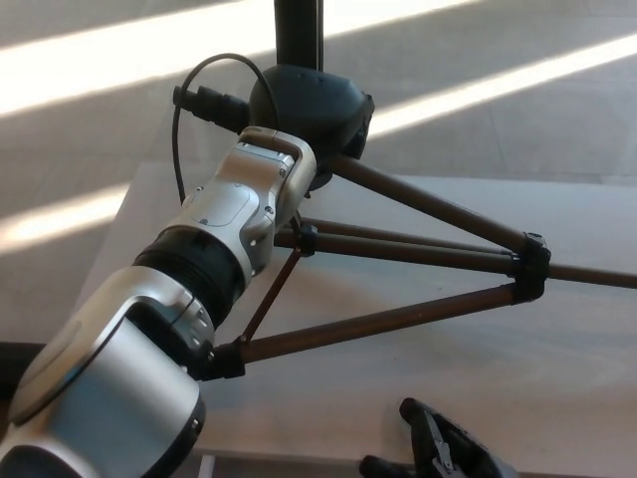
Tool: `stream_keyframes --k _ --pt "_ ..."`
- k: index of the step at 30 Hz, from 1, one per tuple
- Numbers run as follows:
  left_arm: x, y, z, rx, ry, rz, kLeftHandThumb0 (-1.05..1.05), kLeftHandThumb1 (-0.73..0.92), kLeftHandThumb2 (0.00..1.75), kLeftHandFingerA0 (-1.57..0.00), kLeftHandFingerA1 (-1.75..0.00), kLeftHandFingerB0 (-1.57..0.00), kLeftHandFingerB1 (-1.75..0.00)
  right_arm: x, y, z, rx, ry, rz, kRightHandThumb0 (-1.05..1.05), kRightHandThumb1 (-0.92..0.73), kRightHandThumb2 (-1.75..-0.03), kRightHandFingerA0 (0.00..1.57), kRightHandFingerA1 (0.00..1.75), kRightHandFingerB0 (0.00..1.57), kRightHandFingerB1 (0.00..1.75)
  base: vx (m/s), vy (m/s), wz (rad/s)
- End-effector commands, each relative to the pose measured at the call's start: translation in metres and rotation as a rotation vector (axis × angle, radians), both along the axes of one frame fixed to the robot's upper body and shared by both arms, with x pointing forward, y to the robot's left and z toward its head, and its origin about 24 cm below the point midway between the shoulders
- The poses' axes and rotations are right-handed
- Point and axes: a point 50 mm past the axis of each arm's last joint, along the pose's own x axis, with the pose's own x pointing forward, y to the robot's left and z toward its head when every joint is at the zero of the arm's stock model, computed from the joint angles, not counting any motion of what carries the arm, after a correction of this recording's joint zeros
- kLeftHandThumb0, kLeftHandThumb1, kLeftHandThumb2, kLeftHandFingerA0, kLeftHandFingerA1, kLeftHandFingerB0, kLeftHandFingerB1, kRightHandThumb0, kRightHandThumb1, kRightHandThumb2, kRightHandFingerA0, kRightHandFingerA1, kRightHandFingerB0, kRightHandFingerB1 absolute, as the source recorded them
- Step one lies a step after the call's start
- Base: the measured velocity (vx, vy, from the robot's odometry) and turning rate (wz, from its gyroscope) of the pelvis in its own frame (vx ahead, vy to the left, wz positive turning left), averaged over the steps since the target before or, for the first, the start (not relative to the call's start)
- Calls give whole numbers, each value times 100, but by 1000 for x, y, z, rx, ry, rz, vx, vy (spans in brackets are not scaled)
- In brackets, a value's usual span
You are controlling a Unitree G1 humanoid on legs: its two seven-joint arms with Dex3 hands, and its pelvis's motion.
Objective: Use both hands of the robot to pick up the tripod lying in the middle of the desk and make it stand upright on the desk
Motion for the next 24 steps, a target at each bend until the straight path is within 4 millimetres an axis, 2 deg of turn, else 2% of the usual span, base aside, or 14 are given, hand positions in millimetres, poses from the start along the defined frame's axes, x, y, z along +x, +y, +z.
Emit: stream_keyframes --k 1,4,6,8,10,12,14,15,16,17,18,19,21,24 --pt "0 1 32 -60 -151 -39 -23 64 89 -92 -151 -80 -109 25 21 27 276 -1 -284 -59 -67 -60 37 68 40 43 0 0 0" --pt "0 1 33 -57 -147 -39 -23 65 87 -91 -148 -79 -104 26 21 29 282 1 -285 -59 -67 -61 37 69 40 44 0 0 0" --pt "0 3 31 -57 -147 -38 -23 65 89 -92 -147 -80 -101 15 32 32 295 6 -169 -60 -70 -61 36 70 38 45 0 0 0" --pt "0 3 30 -59 -140 -34 -23 66 89 -91 -151 -78 -110 0 42 33 312 26 -81 -62 -65 -64 32 67 35 43 0 0 0" --pt "0 3 30 -62 -143 -35 -22 63 87 -92 -146 -80 -105 -18 51 33 335 57 -10 -58 -72 -61 31 66 34 39 0 0 0" --pt "0 2 33 -68 -162 -39 -25 62 88 -92 -147 -83 -112 -40 55 34 306 84 50 -61 -71 -61 34 73 35 40 0 0 0" --pt "1 5 34 -68 -169 -33 -21 59 86 -93 -141 -81 -103 -60 57 32 290 119 106 -62 -71 -61 34 74 34 39 0 0 0" --pt "1 7 35 -55 -178 -19 -21 58 82 -93 -143 -79 -91 -79 57 31 284 154 145 -62 -57 -92 32 69 27 52 0 0 0" --pt "2 9 35 -51 -184 -12 -20 57 83 -93 -150 -80 -90 -100 58 32 292 199 173 -59 -72 -61 29 73 32 41 0 0 0" --pt "2 10 35 -53 -182 -13 -21 57 85 -93 -146 -80 -91 -110 57 32 280 228 198 -63 -57 -91 30 70 26 53 0 0 0" --pt "2 11 35 -50 -179 -7 -20 58 87 -92 -148 -80 -98 -123 55 32 276 255 233 -63 -58 -91 29 70 25 53 0 0 0" --pt "2 12 34 -41 -180 -6 -20 57 90 -93 -145 -81 -99 -134 54 34 262 279 258 -63 -73 -62 26 76 28 48 0 0 0" --pt "3 14 34 -30 -171 6 -21 57 91 -90 -150 -79 -107 -149 49 37 275 314 292 -65 -74 -62 22 80 25 46 0 0 0" --pt "3 16 34 -40 -164 12 -22 57 90 -91 -144 -80 -103 -164 45 44 285 345 335 -66 -76 -62 20 85 27 51 0 0 0"
